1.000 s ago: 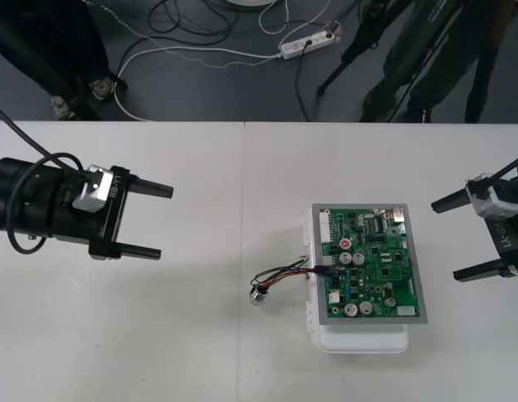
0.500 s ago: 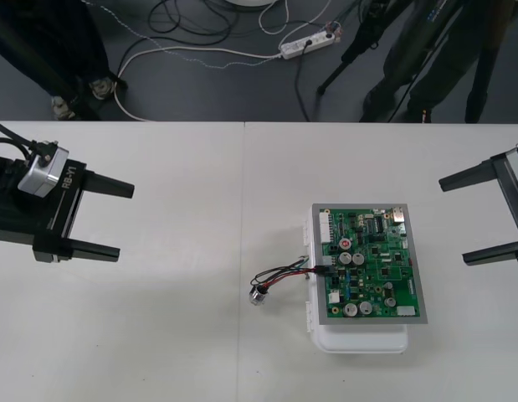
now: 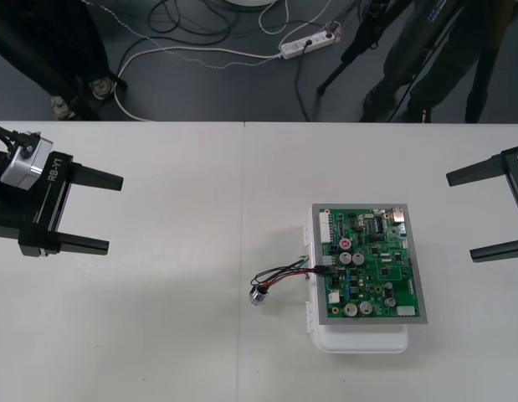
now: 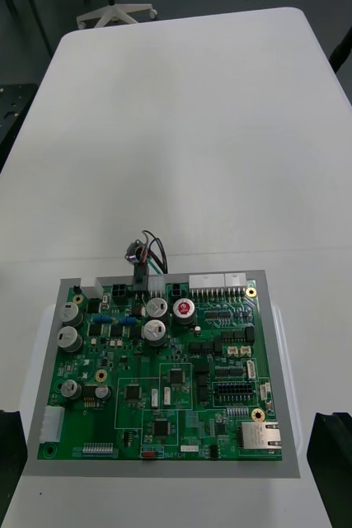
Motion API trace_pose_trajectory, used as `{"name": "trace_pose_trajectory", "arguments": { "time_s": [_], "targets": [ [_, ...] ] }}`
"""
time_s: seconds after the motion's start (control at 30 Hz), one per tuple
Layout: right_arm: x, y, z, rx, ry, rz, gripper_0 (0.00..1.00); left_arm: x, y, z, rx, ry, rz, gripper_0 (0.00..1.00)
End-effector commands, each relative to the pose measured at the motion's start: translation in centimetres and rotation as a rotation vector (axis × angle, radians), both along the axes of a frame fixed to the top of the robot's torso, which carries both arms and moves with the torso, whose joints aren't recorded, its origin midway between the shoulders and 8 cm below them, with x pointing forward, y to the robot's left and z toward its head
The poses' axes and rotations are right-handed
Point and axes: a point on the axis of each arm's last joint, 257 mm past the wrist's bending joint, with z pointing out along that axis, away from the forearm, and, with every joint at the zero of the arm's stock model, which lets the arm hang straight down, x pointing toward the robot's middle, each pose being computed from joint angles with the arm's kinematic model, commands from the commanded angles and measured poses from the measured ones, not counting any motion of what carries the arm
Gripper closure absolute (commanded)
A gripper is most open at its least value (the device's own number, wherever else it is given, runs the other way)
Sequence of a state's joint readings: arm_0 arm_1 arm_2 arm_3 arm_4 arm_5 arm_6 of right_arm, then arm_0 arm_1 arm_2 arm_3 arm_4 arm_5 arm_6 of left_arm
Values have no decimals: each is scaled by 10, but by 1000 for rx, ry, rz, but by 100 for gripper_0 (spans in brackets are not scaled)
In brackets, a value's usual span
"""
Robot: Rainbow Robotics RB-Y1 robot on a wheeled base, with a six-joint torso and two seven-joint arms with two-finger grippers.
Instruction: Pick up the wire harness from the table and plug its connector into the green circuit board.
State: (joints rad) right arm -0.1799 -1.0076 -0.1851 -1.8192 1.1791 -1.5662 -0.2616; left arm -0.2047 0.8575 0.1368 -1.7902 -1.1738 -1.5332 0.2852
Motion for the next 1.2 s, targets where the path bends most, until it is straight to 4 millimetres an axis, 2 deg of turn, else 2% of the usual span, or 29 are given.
{"name": "trace_pose_trajectory", "arguments": {
  "time_s": [0.03,0.2,0.37,0.53,0.83,1.2],
  "targets": [
    [-5,-4,7,-48,-79,9,0,-13,13,4,52,-5,-25,12],
    [-18,-1,4,-65,-93,5,0,-13,13,4,54,-5,-24,12],
    [-20,-1,1,-52,-84,-4,0,-13,14,1,62,-9,-24,12],
    [-25,2,-9,-25,-58,-12,0,-17,9,3,69,-20,-40,13],
    [-29,11,-19,29,-49,-16,0,-20,10,0,70,-18,-41,12],
    [-29,11,-22,-27,-76,-17,0,-21,10,-1,71,-18,-43,12]
  ]
}}
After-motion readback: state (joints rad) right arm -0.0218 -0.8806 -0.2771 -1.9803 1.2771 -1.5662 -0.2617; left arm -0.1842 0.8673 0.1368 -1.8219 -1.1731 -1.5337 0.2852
